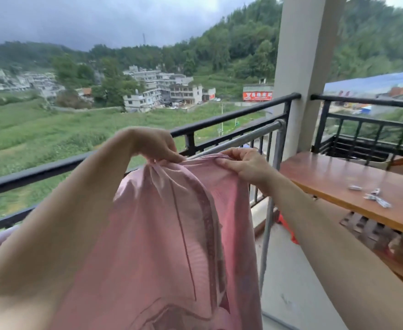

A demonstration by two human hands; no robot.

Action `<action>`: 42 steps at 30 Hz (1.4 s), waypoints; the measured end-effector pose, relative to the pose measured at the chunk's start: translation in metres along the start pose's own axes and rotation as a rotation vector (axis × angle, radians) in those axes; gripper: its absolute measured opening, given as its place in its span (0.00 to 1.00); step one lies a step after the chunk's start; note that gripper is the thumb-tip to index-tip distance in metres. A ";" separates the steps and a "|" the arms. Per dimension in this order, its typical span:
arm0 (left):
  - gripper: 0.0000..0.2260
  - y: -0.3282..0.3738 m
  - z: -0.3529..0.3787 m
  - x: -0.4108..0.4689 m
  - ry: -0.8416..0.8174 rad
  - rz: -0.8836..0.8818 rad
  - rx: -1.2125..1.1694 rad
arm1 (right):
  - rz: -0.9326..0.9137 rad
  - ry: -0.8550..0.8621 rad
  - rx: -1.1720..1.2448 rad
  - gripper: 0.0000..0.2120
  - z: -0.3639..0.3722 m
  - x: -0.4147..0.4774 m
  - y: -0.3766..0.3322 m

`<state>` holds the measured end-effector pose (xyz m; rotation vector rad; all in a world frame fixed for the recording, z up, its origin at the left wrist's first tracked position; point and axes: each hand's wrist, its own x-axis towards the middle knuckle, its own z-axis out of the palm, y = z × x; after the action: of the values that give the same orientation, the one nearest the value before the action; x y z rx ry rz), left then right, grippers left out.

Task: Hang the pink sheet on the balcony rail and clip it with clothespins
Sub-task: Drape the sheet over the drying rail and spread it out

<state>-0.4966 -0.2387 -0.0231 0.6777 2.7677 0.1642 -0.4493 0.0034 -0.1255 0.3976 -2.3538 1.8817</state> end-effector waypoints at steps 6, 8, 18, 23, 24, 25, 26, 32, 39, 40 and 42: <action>0.11 0.034 -0.014 0.050 0.435 -0.113 -0.176 | 0.141 -0.304 -0.201 0.31 -0.077 0.032 0.002; 0.13 0.054 -0.016 0.062 0.433 -0.125 -0.201 | 0.172 -0.388 -0.284 0.30 -0.101 0.038 0.009; 0.13 0.093 -0.006 0.121 0.084 -0.146 -0.271 | 0.015 0.120 -0.002 0.08 -0.191 0.120 0.054; 0.06 0.113 -0.013 0.183 0.295 -0.130 -0.373 | 0.066 0.043 0.057 0.27 -0.219 0.152 0.055; 0.05 0.120 -0.016 0.198 0.374 -0.142 -0.306 | 0.074 0.037 0.067 0.32 -0.225 0.158 0.054; 0.04 0.126 -0.018 0.213 0.457 -0.156 -0.231 | 0.075 0.047 0.073 0.35 -0.232 0.164 0.054; 0.05 0.133 -0.018 0.225 0.532 -0.166 -0.176 | 0.062 0.073 0.067 0.35 -0.240 0.171 0.056; 0.10 0.172 0.001 0.266 0.858 -0.136 -0.191 | 0.018 0.140 0.053 0.25 -0.265 0.205 0.098; 0.30 0.184 0.028 0.277 0.542 -0.100 -0.012 | 0.110 -0.445 0.429 0.27 -0.247 0.230 0.139; 0.31 0.185 0.028 0.277 0.539 -0.113 -0.042 | 0.110 -0.522 0.484 0.25 -0.246 0.235 0.143; 0.32 0.188 0.029 0.276 0.535 -0.163 -0.054 | 0.136 -0.589 0.594 0.26 -0.247 0.252 0.154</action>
<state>-0.6406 0.0578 -0.0859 0.4377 3.2939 0.4416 -0.7525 0.2387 -0.1537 0.9804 -2.0764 2.8414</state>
